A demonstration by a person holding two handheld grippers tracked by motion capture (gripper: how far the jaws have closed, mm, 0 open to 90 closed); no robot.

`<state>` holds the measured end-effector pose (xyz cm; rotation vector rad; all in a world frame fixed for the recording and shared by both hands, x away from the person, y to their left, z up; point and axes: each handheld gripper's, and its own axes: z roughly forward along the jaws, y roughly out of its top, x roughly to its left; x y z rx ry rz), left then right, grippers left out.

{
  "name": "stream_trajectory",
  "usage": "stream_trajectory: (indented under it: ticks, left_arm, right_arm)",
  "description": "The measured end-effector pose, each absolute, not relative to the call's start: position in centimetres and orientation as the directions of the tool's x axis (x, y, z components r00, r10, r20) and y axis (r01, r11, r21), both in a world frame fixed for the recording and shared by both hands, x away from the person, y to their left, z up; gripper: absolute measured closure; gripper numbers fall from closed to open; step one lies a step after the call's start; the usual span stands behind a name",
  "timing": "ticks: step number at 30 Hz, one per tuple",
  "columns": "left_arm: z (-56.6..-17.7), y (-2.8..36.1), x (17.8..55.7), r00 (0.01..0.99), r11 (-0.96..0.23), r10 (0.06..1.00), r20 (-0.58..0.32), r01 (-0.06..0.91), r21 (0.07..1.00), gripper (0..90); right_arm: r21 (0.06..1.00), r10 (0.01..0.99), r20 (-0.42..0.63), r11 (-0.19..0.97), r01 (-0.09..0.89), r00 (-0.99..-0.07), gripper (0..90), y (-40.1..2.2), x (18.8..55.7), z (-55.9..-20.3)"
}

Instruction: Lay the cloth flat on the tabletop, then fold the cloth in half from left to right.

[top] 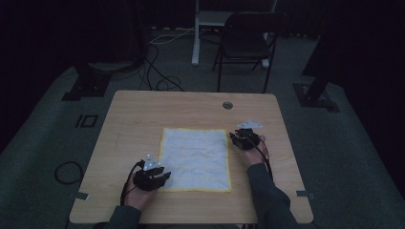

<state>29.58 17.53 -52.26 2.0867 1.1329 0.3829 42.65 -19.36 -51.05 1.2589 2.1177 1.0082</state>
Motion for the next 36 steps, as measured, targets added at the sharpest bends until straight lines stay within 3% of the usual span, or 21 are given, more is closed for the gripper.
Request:
stream_trajectory:
  ticks: [9, 36]
  left_arm:
    - [-52.1, 19.6, 32.0, 0.485, -0.274, 0.871, -0.072, 0.604, 0.748, 59.5]
    - [-53.4, 20.6, 35.3, 0.385, -0.191, 0.917, -0.102, 0.649, 0.736, 57.3]
  right_arm:
    - [0.802, 0.87, 0.01, 0.288, 0.523, -0.493, 60.3, -19.8, 39.8, -50.8]
    - [0.769, 0.868, 0.023, 0.302, 0.563, -0.496, 56.2, -22.0, 36.8, -53.0]
